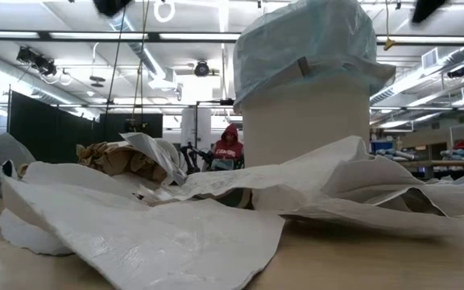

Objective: Place trash/remove bag and relplace
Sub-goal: Put the transparent plastic into the trash bin

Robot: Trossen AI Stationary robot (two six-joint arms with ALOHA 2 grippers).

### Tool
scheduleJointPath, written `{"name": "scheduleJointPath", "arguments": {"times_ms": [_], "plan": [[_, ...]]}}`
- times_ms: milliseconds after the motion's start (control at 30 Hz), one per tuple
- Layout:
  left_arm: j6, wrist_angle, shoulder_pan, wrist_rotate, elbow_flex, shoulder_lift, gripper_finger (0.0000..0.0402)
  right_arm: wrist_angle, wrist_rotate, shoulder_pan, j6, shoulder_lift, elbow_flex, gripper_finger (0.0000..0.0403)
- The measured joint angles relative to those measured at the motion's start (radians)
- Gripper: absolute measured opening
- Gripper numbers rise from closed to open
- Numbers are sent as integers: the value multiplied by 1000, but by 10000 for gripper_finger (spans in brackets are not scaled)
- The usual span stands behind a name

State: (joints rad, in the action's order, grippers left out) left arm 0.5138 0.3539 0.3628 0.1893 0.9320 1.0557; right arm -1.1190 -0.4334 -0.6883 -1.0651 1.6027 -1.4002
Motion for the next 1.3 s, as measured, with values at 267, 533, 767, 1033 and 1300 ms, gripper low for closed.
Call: {"name": "scheduleJointPath", "arguments": {"times_ms": [267,533,767,1033,1300], "plan": [[150,-408,0,-35,-242,117,80,-234,-18,19,-139,66,1,198],[272,-628,-1,-101,-312,261,80,-164,-23,14,-280,57,135,197],[249,-737,-1,-109,-311,288,80,68,-8,2,-412,57,307,197],[240,-732,-1,-84,-311,288,80,200,12,21,-520,57,442,194],[153,-716,-25,-83,-311,286,80,354,23,72,-531,57,520,186]]}}
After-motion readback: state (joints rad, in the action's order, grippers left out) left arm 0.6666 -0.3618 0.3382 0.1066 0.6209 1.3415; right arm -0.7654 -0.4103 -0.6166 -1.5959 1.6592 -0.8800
